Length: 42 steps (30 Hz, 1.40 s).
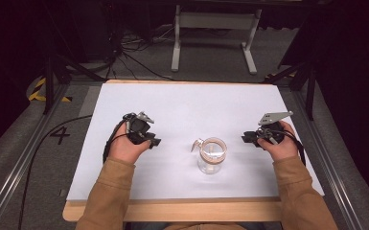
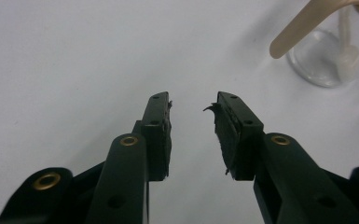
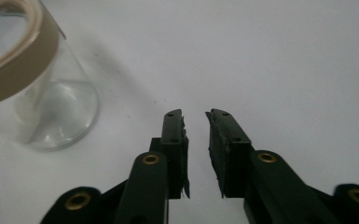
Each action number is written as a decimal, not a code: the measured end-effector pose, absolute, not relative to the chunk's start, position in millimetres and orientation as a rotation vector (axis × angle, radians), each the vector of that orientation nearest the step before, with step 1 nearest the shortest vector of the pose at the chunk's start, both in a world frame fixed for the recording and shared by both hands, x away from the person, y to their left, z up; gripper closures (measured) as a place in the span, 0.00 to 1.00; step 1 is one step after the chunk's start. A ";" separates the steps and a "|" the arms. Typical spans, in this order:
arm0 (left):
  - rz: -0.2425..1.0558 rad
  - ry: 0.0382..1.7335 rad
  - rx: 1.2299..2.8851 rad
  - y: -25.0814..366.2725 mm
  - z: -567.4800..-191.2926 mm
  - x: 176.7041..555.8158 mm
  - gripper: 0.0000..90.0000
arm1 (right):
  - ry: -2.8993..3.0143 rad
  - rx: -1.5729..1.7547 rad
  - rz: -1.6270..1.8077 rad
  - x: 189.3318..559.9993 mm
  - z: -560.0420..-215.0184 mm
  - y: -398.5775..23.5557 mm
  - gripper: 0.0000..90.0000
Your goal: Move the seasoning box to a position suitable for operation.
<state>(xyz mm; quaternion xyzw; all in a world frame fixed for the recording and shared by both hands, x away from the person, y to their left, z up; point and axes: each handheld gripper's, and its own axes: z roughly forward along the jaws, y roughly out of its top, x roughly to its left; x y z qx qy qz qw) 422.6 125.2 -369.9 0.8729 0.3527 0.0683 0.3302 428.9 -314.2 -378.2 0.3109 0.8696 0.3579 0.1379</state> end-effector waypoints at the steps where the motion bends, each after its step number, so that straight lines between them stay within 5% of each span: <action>1: 0.177 0.907 2.282 124.2 -368.5 421.4 0.74 | 2.520 0.887 1.059 427.5 -376.9 -315.8 0.91; 22: 0.118 0.680 2.311 91.9 -349.2 403.4 0.94 | 2.533 0.851 1.132 415.9 -366.8 -310.6 0.96; 27: 0.207 0.607 2.304 74.8 -346.3 396.4 0.99 | 2.532 0.850 1.119 413.0 -365.0 -309.9 0.93; 42: 0.253 0.604 2.378 40.2 -357.4 400.0 1.00 | 2.545 0.815 1.046 396.1 -362.6 -301.4 0.92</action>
